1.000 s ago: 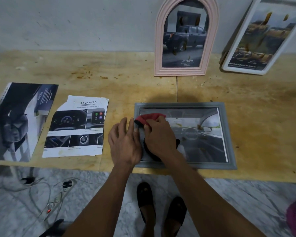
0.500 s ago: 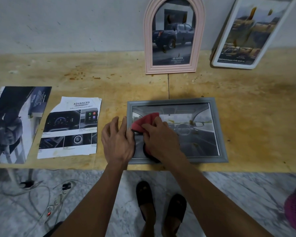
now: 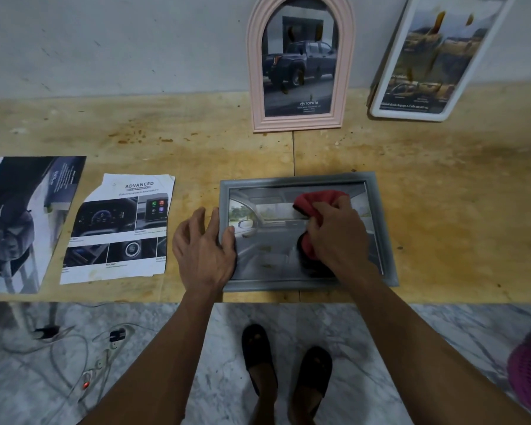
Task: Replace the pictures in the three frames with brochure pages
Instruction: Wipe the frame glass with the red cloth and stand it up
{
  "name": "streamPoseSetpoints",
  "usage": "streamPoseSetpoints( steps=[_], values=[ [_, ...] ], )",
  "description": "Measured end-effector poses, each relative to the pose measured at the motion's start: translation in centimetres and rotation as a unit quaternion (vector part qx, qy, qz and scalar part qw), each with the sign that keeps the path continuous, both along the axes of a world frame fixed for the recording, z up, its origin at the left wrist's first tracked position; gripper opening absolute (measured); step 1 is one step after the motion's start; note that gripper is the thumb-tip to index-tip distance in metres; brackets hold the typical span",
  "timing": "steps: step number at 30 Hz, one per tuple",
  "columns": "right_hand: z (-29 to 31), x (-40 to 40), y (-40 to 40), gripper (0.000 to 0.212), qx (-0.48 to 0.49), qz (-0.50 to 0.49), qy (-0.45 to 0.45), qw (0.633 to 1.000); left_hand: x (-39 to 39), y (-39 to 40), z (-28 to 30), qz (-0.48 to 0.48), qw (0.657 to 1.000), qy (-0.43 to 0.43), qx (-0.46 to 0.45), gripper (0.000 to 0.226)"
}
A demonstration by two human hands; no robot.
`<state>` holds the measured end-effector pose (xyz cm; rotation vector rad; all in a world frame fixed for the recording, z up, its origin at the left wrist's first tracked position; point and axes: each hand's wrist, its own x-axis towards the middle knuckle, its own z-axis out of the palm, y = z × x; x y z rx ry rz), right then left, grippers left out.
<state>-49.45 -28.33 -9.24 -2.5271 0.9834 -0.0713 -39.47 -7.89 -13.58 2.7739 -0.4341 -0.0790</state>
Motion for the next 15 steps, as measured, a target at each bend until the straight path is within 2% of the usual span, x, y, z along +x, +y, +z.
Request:
streamPoseSetpoints(
  steps=[7, 10, 15],
  values=[
    [0.2, -3.3, -2.6, 0.027, -0.022, -0.083, 0.003, 0.996, -0.1, -0.1, -0.1, 0.001, 1.0, 0.003, -0.002, 0.046],
    [0.1, -4.2, -1.4, 0.03, -0.014, -0.12, 0.006, 0.993, -0.2, -0.2, 0.0, 0.005, 1.0, -0.001, -0.001, 0.046],
    [-0.5, -4.0, 2.8, 0.038, 0.004, -0.15, -0.042, 0.988, -0.2, -0.2, 0.1, 0.005, 1.0, 0.004, -0.001, 0.05]
  ],
)
